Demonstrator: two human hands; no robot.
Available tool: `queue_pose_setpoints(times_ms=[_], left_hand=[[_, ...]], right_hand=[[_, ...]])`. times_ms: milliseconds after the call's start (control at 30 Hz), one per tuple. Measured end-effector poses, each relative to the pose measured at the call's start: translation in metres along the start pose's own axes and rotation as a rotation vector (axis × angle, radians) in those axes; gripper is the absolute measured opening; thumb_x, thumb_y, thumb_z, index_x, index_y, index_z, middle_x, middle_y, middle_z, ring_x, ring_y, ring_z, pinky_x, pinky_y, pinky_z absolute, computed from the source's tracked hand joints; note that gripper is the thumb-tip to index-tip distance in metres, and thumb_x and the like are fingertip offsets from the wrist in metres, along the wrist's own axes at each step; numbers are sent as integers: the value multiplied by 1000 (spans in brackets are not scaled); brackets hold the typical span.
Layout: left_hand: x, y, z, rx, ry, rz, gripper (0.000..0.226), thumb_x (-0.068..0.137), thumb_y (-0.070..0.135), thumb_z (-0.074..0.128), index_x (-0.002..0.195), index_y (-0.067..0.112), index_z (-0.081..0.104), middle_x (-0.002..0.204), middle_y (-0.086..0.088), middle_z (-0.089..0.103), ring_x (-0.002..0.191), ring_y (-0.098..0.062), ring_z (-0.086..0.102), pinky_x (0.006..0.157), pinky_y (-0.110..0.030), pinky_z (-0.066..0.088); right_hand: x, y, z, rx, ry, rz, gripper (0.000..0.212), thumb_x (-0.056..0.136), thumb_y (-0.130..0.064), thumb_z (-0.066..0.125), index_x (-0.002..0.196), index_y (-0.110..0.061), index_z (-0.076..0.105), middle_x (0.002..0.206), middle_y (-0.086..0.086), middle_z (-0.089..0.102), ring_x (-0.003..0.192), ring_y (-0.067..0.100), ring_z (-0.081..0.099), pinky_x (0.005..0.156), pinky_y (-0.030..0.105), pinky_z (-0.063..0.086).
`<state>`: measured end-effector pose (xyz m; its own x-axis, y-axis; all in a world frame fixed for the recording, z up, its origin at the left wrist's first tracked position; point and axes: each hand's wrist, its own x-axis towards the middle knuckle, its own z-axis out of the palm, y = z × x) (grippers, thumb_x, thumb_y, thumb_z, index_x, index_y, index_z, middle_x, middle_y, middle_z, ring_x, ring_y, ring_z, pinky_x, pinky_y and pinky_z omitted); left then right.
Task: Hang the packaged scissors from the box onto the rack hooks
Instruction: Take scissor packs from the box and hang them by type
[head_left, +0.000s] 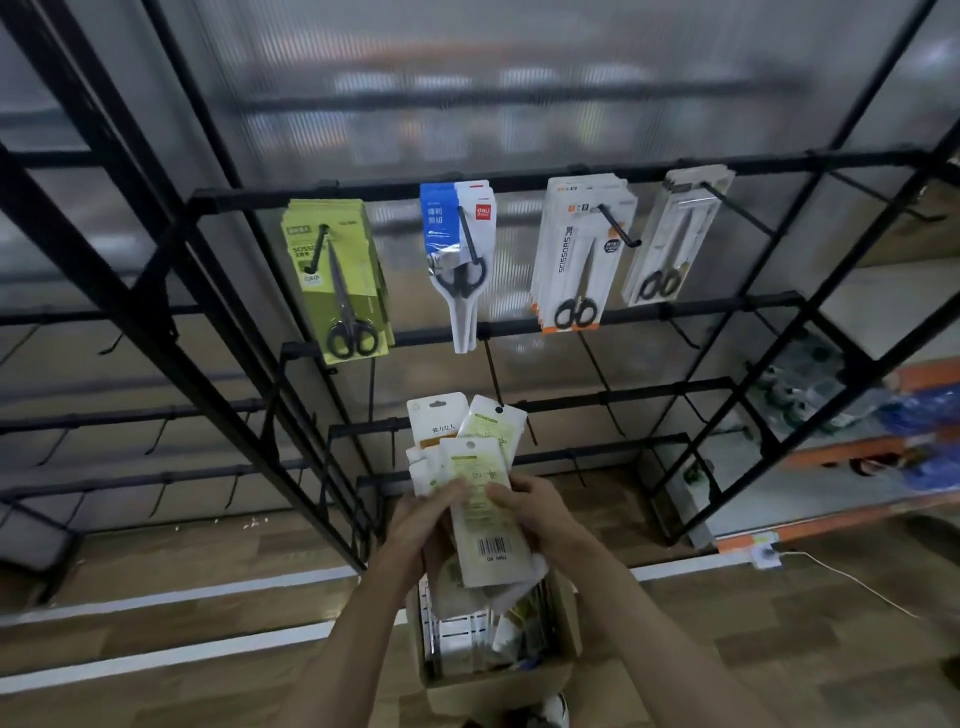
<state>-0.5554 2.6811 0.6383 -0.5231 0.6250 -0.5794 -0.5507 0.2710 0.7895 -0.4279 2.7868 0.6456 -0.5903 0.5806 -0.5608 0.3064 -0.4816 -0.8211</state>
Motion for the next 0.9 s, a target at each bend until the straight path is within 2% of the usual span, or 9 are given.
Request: queue_pose_setpoints(times_ms=[100,300,367,433,533,633,733,833,900], left_hand=[[-9,5,-4,-15,7,-11,16,88,17,78,99,6,75,92,-15,79,73,-24,77,56,-31,60],[-14,6,-15,82,28,5,14,86,11,78,85,-3,74,74,-18,75,57,-23,73,47,-28,56],[-17,8,-14,52,22,9,10,86,7,77,84,-2,74,78,-18,77,60,-23,74,48,-29,57],[-20,12,-11,4,-1,11,10,87,5,76,90,-3,74,86,-17,78,68,-25,76,53,-31,59],[-19,20,-3,-31,-13,54,25,86,5,77,109,-2,71,96,-13,79,82,-25,77,62,-34,61],[-14,25,1,7,12,115,28,84,5,79,112,1,71,100,-10,79,86,-23,77,65,-32,62],[-10,30,-1,49,54,149,33,84,6,80,114,-2,71,107,-13,77,90,-24,76,76,-34,62],[-10,38,1,55,87,188,28,84,1,78,112,-3,71,95,-7,77,82,-17,74,63,-25,61],[-10,43,6,92,77,224,29,83,2,80,110,2,70,96,-6,77,84,-18,75,71,-31,63]], right_hand=[[-2,0,1,-33,56,-43,18,98,-13,61,108,-1,70,100,11,76,88,23,74,69,31,60],[-11,-9,-5,-239,255,-181,17,97,-18,59,95,-5,71,94,7,75,85,21,74,73,42,63],[-13,-16,-10,-227,324,-192,17,96,-14,59,89,-4,71,90,8,75,79,21,74,65,38,63],[-15,-26,-15,-175,360,-197,12,94,-11,59,94,-2,67,93,10,74,78,19,74,59,30,60],[-20,-42,-15,-147,382,-213,8,93,-11,59,95,-4,62,97,12,72,82,22,72,61,33,59],[-28,-56,-15,-78,417,-246,6,92,-8,58,87,-7,56,92,12,70,80,23,70,62,37,57],[-35,-69,-22,-6,517,-273,11,93,-10,59,96,-8,48,101,13,64,89,25,67,60,34,53],[-44,-75,-21,-177,542,-355,9,97,-16,56,101,-10,50,100,6,61,86,18,62,58,26,45],[-53,-76,-7,-359,500,-403,9,97,-20,55,94,-13,51,92,4,60,76,13,56,58,26,43]])
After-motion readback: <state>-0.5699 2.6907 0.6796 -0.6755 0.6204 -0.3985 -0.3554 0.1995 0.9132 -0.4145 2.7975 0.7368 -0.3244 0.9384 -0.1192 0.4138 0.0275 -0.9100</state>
